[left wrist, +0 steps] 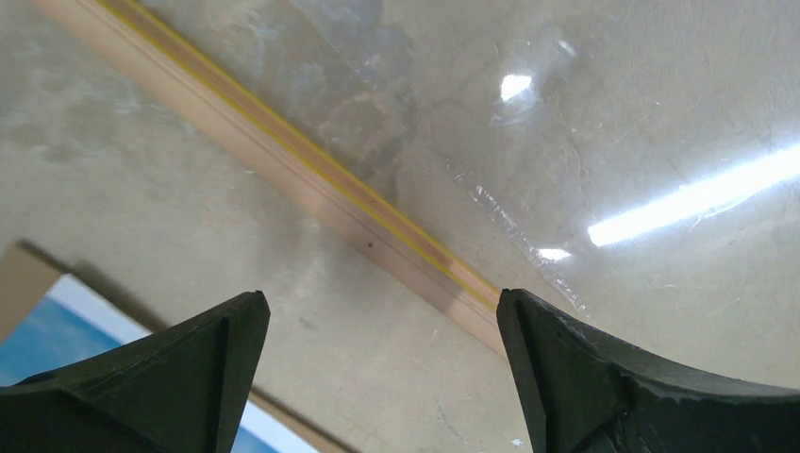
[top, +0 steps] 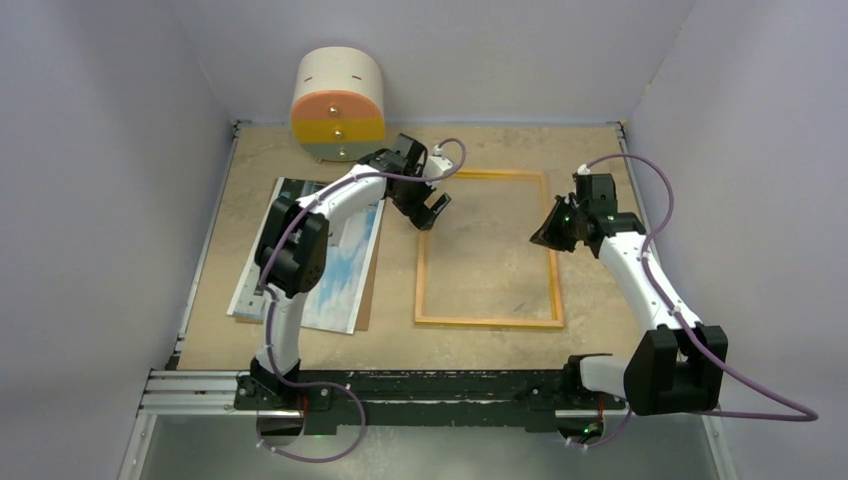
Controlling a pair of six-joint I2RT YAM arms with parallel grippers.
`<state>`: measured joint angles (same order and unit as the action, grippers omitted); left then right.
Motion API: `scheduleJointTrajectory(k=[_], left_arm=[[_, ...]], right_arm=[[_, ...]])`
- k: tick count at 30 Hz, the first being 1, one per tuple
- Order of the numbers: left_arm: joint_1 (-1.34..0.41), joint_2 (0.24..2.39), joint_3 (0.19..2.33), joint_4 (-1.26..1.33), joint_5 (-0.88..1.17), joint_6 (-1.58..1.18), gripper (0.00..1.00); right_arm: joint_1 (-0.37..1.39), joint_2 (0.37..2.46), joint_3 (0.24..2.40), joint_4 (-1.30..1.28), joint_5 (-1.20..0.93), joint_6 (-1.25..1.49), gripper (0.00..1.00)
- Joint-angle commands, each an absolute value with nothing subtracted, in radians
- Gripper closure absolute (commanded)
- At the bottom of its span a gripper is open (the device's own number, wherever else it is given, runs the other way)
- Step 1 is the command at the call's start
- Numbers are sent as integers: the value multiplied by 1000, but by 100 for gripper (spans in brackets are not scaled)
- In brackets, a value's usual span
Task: Put the photo into the frame
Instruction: Move the photo frame to the center of the board.
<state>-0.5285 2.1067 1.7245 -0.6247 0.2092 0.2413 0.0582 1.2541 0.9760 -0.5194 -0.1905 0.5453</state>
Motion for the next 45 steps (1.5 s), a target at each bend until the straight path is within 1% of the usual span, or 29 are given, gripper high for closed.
scheduleJointTrajectory(k=[1,3,5,10,13,16,18,22,29,32,33,35,38,41,45], left_arm=[[-540,2149,1739,-655,288,180,0],[-547,2157,1717,-644,269,190,0],[-553,2166,1698,-638,225,206,3],[-553,2153,1640,-612,77,241,20],[-554,2112,1574,-570,32,278,24],[-553,2099,1535,-574,5,313,34],[-551,2092,1507,-584,3,330,35],[-550,2047,1422,-545,2,368,36],[-547,1983,1378,-525,-63,423,32],[-533,1967,1391,-534,-61,430,31],[-525,1962,1407,-547,-44,423,30],[-505,1950,1455,-583,-9,402,21],[-463,1907,1532,-622,71,372,12],[-400,1869,1609,-663,140,350,8],[-296,1836,1675,-707,202,311,7]], right_arm=[[55,1229,945,-531,-226,534,100],[55,1227,938,-529,-234,535,100],[55,1225,931,-526,-252,535,100],[55,1212,887,-474,-269,568,100],[59,1175,815,-411,-298,645,100],[64,1152,785,-401,-294,666,100],[68,1138,773,-394,-305,678,100],[93,1105,742,-373,-309,721,100],[241,1066,711,-319,-238,851,100],[263,1065,723,-312,-223,874,100],[264,1062,734,-316,-214,871,100],[265,1063,775,-334,-187,850,100],[264,1086,850,-352,-213,808,100],[264,1114,908,-294,-249,780,100],[264,1158,977,-217,-370,741,100]])
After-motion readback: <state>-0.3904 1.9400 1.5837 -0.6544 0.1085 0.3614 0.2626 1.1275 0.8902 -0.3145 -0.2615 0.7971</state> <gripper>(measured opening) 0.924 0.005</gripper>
